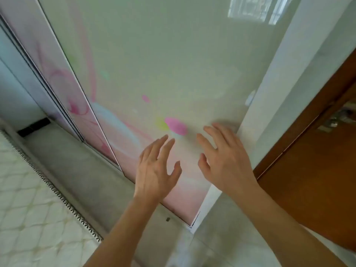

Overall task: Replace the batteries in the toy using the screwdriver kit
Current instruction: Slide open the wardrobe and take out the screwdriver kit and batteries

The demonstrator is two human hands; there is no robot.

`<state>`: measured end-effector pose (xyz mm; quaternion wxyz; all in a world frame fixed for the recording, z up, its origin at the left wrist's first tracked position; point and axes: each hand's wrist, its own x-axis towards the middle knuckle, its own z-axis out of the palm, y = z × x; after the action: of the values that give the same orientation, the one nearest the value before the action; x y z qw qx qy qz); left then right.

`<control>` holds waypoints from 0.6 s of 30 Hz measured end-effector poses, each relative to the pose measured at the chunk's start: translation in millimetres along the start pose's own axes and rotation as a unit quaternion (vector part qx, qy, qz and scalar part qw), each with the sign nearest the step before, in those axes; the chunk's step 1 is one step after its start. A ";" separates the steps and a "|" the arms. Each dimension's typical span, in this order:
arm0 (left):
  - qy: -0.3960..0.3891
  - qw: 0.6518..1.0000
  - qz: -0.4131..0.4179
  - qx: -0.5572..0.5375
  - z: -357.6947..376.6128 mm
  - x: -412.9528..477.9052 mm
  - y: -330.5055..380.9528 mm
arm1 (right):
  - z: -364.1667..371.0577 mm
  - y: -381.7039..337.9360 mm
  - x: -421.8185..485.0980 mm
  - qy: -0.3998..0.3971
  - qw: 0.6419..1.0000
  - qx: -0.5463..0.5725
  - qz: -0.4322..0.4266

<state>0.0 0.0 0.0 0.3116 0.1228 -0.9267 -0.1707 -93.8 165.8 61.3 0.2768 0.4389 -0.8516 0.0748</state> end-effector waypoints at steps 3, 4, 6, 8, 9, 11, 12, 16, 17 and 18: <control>0.035 0.997 0.054 -0.043 0.4 31.7 5.3 | -23.6 19.9 25.2 0.047 0.997 -0.042 -0.041; 0.042 0.996 0.075 -0.028 1.1 43.5 7.9 | -30.8 26.1 32.9 0.052 0.995 -0.064 -0.053; 0.049 0.994 0.098 0.010 5.9 62.9 10.3 | -36.0 31.1 43.6 0.059 0.991 -0.104 -0.063; 0.054 0.991 0.108 0.054 10.0 80.2 11.6 | -34.8 29.6 46.9 0.062 0.984 -0.159 -0.060; 0.056 0.990 0.112 0.070 12.1 88.0 11.9 | -34.2 29.0 46.0 0.060 0.979 -0.186 -0.049; 0.063 0.986 0.126 0.087 17.1 105.1 9.2 | -33.0 27.4 47.0 0.056 0.973 -0.225 -0.016; 0.071 0.984 0.138 0.091 21.0 111.9 5.2 | -30.8 27.1 47.9 0.053 0.969 -0.243 -0.002; 0.106 0.974 0.182 0.085 34.1 130.4 -14.1 | -19.1 28.0 57.0 0.041 0.948 -0.317 0.010; 0.118 0.972 0.189 0.081 37.0 134.2 -17.9 | -16.1 28.8 59.2 0.043 0.942 -0.333 0.009; 0.127 0.970 0.194 0.077 38.9 137.8 -20.7 | -14.3 29.1 61.4 0.044 0.938 -0.344 0.012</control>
<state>-128.4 -55.6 36.6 0.4431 -0.0147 -0.8962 -0.0185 -139.3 145.3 109.5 0.4471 0.3026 -0.8176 -0.2001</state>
